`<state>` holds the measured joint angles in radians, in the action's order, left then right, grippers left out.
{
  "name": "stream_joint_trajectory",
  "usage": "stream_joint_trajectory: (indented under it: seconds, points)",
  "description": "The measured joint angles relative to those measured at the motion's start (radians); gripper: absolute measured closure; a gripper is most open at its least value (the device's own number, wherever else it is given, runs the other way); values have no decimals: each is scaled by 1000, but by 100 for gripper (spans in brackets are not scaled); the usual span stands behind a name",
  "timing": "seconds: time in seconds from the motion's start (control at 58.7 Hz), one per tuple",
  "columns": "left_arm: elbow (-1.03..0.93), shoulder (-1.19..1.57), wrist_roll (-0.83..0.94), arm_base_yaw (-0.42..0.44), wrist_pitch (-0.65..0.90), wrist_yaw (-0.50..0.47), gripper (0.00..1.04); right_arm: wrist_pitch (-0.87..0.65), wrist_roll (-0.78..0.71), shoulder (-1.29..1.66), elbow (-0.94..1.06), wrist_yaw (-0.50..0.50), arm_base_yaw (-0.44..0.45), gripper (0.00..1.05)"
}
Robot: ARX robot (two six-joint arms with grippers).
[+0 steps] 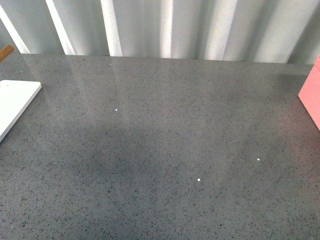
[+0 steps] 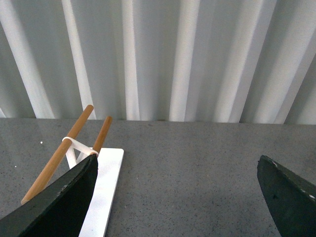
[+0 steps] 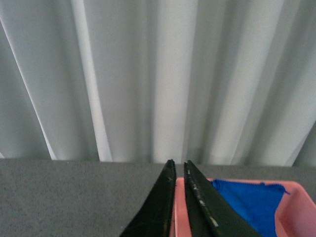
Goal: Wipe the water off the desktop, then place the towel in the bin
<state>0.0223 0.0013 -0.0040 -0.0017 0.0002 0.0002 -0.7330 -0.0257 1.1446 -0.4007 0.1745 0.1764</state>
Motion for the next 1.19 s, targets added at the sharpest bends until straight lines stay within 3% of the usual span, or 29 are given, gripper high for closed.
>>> stream_joint_trajectory:
  seconds: [0.443, 0.477, 0.562, 0.835, 0.971, 1.193]
  points:
    - [0, 0, 0, 0, 0, 0, 7, 16, 1, -266, 249, -89, -95, 102]
    - [0, 0, 0, 0, 0, 0, 7, 31, 1, -296, 264, -142, -130, 102]
    - [0, 0, 0, 0, 0, 0, 7, 61, 0, -355, 294, -150, -171, 102]
    - [0, 0, 0, 0, 0, 0, 7, 182, 1, -538, 352, -158, -174, 102]
    - [0, 0, 0, 0, 0, 0, 7, 169, 1, -570, 380, -159, -174, 102]
    - [0, 0, 0, 0, 0, 0, 7, 304, 2, -716, 380, -163, -174, 102]
